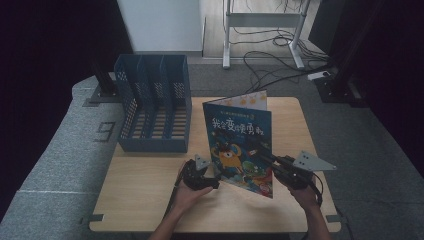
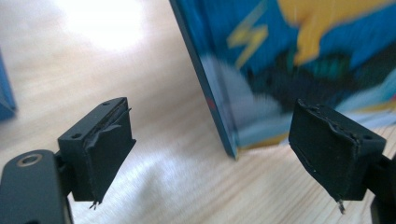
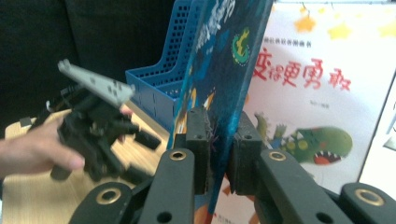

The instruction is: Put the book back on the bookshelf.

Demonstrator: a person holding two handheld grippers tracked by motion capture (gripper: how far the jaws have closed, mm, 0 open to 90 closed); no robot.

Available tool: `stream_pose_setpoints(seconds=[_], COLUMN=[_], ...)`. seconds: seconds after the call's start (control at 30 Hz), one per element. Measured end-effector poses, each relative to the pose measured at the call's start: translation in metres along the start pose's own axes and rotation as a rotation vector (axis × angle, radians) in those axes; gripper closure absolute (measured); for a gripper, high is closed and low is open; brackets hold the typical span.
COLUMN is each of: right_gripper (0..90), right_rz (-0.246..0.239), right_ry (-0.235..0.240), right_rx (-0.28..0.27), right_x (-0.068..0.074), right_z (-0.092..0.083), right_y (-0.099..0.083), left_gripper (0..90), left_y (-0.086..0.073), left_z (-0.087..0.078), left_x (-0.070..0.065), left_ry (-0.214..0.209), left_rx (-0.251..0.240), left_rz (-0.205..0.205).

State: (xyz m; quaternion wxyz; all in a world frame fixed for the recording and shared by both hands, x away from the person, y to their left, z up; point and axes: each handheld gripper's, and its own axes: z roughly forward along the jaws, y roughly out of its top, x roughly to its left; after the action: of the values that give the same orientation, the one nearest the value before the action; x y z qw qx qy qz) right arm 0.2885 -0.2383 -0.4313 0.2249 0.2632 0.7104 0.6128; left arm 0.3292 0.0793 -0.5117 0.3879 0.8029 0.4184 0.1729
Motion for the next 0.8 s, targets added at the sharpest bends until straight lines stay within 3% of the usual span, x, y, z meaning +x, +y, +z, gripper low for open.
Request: stream_pose_setpoints(seconds=[0.4,0.63,0.8], right_gripper=[76.9,75.7,74.0], right_rz=[0.025,0.024,0.024], right_ry=[-0.017,-0.032,-0.049], right_rx=[0.022,0.023,0.036], right_x=[-0.007,-0.008,-0.009], right_z=[-0.012,-0.018,-0.021], right_y=[-0.015,-0.023,-0.028], left_gripper=[14.6,14.7,15.0], left_y=[0.016,0.028,0.036], left_z=[-0.008,-0.013,-0.014], left_x=[0.004,-0.003,-0.006], left_ry=[-0.025,-0.044,-0.055], left_rx=[-0.082,-0.109,-0.137], left_rz=[0.004,0.062,0.077])
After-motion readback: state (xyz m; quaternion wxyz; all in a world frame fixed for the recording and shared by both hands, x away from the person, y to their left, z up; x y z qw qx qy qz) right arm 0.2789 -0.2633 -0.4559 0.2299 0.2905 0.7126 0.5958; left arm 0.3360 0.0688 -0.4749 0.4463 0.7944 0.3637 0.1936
